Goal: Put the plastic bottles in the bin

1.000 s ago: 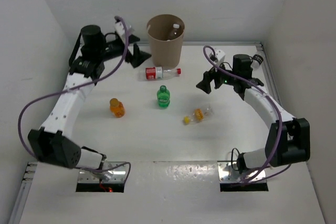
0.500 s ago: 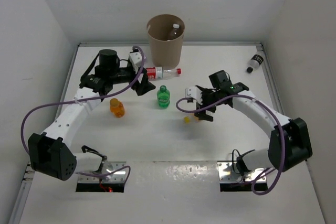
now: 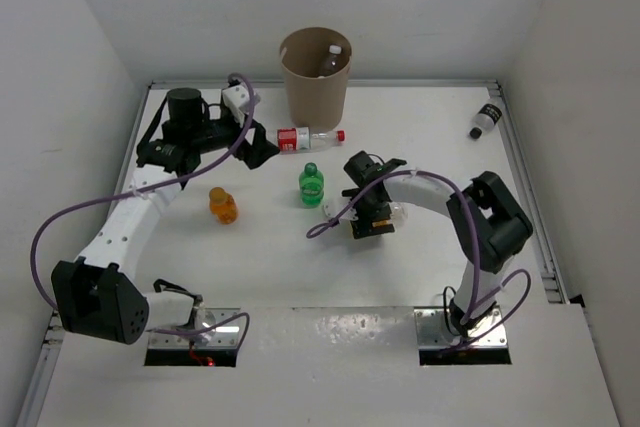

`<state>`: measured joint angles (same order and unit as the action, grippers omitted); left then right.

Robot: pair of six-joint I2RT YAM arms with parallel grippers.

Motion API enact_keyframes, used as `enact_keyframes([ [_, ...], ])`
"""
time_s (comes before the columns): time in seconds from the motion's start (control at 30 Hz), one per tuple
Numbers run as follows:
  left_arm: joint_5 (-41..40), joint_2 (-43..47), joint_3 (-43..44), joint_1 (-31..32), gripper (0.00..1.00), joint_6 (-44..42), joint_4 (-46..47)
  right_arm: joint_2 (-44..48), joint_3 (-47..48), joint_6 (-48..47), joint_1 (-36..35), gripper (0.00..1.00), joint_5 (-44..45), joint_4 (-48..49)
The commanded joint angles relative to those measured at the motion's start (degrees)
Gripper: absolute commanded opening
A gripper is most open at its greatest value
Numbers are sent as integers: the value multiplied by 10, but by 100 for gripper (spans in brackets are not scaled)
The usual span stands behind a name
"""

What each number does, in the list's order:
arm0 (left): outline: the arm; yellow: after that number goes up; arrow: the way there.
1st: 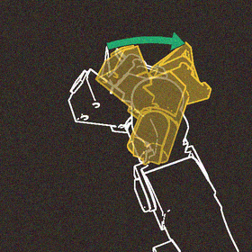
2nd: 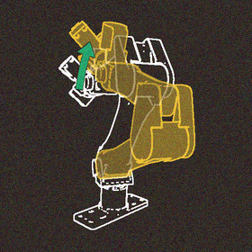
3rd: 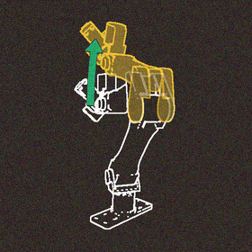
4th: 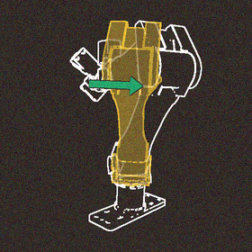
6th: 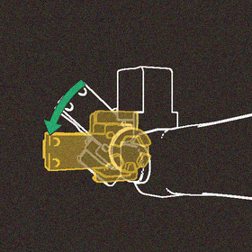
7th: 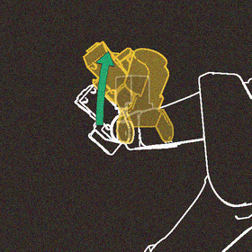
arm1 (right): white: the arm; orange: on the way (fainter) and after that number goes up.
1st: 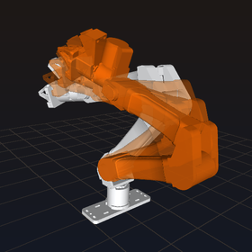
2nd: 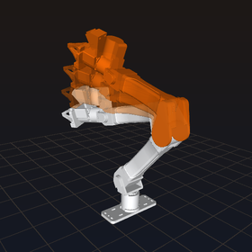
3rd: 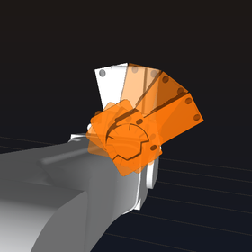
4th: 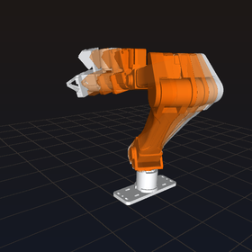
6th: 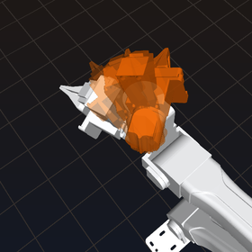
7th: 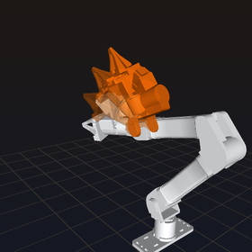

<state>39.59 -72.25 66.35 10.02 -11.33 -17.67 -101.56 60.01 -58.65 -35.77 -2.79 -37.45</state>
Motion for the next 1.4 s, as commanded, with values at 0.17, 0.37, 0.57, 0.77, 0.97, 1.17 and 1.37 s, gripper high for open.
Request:
enact_keyframes([
  [0.17, 10, 18, 17, -28, 97, 16, 18, 22, 50, -22, 15, 34, 14, -17],
  [0.37, 21, 18, 2, -56, 97, 63, 73, 128, 228, 100, 118, 13, -202, -54],
  [0.57, 41, 11, -27, -69, 97, 134, 146, 71, 307, 516, 223, 4, -332, 428],
  [0.77, 25, 11, -40, -80, 97, 140, 146, -177, 530, 760, 230, 0, -264, 708],
  [0.97, -21, 49, -85, -116, 97, 147, 143, -332, 694, 801, 189, 0, -200, 763],
  [1.17, -9, 80, -68, -204, 99, 120, 42, -344, 618, 779, 162, 17, -186, 802],
  [1.37, 18, 144, -61, -315, 99, -39, -146, -315, 569, 772, 157, 86, -187, 776],
])
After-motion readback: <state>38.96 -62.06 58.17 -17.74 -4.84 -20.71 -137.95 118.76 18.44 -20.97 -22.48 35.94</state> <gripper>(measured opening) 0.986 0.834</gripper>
